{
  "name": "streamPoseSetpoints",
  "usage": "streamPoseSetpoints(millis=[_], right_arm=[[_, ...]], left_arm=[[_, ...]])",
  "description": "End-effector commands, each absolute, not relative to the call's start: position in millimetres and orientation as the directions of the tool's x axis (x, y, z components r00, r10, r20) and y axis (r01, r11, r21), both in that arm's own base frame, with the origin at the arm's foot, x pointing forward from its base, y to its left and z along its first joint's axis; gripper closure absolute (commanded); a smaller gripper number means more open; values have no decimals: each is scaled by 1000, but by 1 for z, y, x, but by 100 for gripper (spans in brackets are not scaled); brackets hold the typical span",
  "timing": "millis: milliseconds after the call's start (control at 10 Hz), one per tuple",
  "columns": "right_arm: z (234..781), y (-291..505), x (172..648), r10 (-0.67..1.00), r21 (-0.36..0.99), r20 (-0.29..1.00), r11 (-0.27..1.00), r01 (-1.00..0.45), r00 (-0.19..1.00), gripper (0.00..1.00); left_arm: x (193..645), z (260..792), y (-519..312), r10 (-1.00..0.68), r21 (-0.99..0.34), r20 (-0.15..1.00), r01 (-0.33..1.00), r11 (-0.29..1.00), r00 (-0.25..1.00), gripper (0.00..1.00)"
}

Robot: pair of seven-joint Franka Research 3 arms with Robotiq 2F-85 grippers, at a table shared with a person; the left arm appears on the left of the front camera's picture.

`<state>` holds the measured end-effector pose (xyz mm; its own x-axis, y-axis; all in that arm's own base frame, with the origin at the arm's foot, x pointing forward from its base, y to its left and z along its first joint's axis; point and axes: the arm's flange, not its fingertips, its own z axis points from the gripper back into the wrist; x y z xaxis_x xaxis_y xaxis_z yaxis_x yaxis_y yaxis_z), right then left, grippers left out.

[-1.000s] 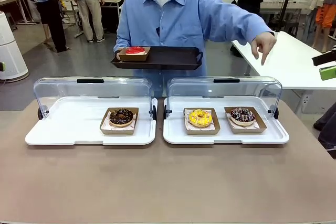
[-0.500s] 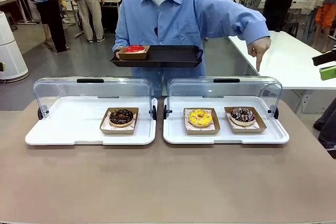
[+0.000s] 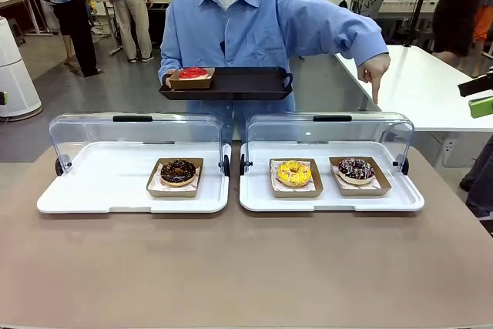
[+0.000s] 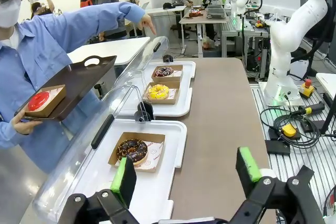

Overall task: Provide the desired donut to the person.
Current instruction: Pick up and lift the Paper togo box containing the Donut pointed at by the person.

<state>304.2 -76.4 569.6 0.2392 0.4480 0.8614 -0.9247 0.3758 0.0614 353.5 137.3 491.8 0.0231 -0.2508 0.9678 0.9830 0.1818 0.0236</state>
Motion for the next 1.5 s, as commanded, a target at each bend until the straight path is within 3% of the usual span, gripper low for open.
streamPoseSetpoints(millis=[0, 300, 400, 600, 1000, 1400], right_arm=[[569, -75, 306, 427, 54, 877, 366, -929, 219, 0], [570, -76, 304, 448, 61, 861, 376, -925, 239, 0], [572, -73, 308, 540, 24, 813, 344, -939, 219, 0], [578, -60, 326, 761, 41, 609, 251, -967, 223, 0], [553, -21, 364, 973, -82, 226, 73, -994, 53, 0], [501, 0, 404, 973, -176, 228, 62, -982, 21, 0]], left_arm=[[354, 490, 138, -251, 25, 968, 980, 197, 26, 0], [354, 490, 138, -251, 25, 968, 980, 197, 26, 0], [354, 490, 138, -251, 25, 968, 980, 197, 26, 0], [354, 490, 138, -251, 25, 968, 980, 197, 26, 0], [354, 490, 138, -251, 25, 968, 980, 197, 26, 0], [354, 490, 138, -251, 25, 968, 980, 197, 26, 0]])
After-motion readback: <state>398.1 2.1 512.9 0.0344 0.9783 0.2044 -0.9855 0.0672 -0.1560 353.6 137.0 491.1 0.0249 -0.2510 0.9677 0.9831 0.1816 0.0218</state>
